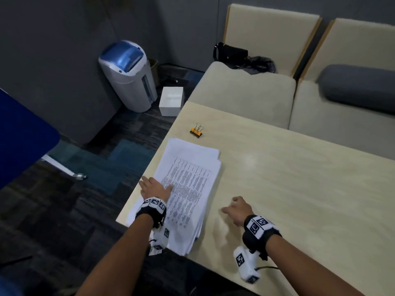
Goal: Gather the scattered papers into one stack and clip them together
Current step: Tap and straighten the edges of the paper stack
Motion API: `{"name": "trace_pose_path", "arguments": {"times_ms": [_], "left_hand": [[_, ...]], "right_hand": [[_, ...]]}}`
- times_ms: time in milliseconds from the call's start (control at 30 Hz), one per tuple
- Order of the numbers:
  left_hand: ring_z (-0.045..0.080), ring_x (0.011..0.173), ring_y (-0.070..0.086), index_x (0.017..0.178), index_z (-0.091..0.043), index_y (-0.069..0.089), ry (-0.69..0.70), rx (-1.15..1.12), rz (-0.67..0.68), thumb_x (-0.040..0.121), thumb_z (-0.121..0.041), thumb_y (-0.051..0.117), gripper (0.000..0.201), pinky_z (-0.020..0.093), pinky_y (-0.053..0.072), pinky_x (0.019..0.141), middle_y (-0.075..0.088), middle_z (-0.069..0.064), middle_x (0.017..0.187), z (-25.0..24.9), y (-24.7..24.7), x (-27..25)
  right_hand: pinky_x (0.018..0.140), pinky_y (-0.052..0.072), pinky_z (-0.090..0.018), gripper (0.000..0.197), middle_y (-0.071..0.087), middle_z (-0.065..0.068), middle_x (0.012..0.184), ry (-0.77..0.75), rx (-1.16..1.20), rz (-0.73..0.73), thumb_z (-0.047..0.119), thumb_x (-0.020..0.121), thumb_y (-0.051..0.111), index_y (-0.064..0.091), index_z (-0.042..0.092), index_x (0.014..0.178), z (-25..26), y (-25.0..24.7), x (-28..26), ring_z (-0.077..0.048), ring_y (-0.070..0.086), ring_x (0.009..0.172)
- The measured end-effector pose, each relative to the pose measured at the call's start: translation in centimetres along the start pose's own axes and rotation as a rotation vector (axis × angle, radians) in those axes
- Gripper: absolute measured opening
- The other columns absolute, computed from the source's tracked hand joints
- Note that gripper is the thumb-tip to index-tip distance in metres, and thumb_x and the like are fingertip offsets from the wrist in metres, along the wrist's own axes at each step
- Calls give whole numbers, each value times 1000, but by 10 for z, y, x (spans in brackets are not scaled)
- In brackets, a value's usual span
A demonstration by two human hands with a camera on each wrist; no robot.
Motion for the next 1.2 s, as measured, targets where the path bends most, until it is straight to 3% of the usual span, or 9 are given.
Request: {"name": "trace_pose_path", "arguments": {"times_ms": [167,333,467,600,700,833,933,1067,1200], "left_hand": [[32,131,34,133,-4,35,12,27,17,70,-62,70,93,49,41,99,36,14,140,-57,24,-43],[32,117,48,123,-9,43,138,-19,211,63,-53,79,82,44,49,91,57,11,119,-128,65,-96],[27,97,58,105,-9,60,258,-121,310,68,-40,79,52,37,56,81,58,6,104,-166,89,-140],[26,80,67,101,-5,69,558,-402,471,69,-25,82,40,39,60,73,67,9,87,-207,98,-181],[21,57,54,85,4,65,664,-601,564,66,-24,84,39,38,55,56,59,16,69,-239,84,-207],[21,59,54,76,7,61,756,-850,712,72,3,79,19,34,50,57,56,14,69,-295,38,-247],[15,62,66,78,-4,68,873,-912,668,72,18,72,23,29,56,61,71,1,69,-337,-3,-268],[-7,77,66,107,-16,66,978,-939,510,77,4,75,37,14,55,72,71,-6,99,-378,-21,-276],[2,83,67,104,-20,66,965,-976,451,71,-2,82,42,20,58,72,71,-10,97,-385,-3,-289]], "right_hand": [[87,45,-30,71,52,-13,136,78,32,-134,32,82,69,39,8,141,-29,-43,3,-31,55,117],[78,51,-28,39,68,-11,117,99,143,-211,27,82,72,62,9,115,-83,-91,0,-27,66,95],[88,52,-34,51,69,-7,110,150,246,-240,24,68,82,60,11,112,-130,-122,-9,-27,66,98],[89,56,-46,95,71,-9,110,99,521,-241,36,32,97,59,9,115,-190,-153,-3,-26,70,94],[95,51,-48,93,69,-6,118,-35,813,-282,20,41,98,56,11,124,-171,-189,-51,-26,67,105],[71,59,-28,67,68,-3,112,-342,948,-383,-4,63,84,54,14,120,-136,-264,-110,-12,72,90],[79,60,-31,60,75,-3,100,-530,841,-503,0,53,89,66,10,107,-115,-327,-135,-12,73,89],[73,58,-21,42,73,5,91,-645,819,-643,0,57,90,70,21,87,-106,-373,-145,-2,71,79],[76,59,-29,34,75,-4,96,-660,861,-678,4,65,87,71,18,93,-116,-365,-133,-16,72,89]]}}
Point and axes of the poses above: each hand's wrist, its own x-axis towards the middle knuckle, its own y-axis out of the palm, z = x × y, the point moved 4 cm from there along x, towards the middle knuckle
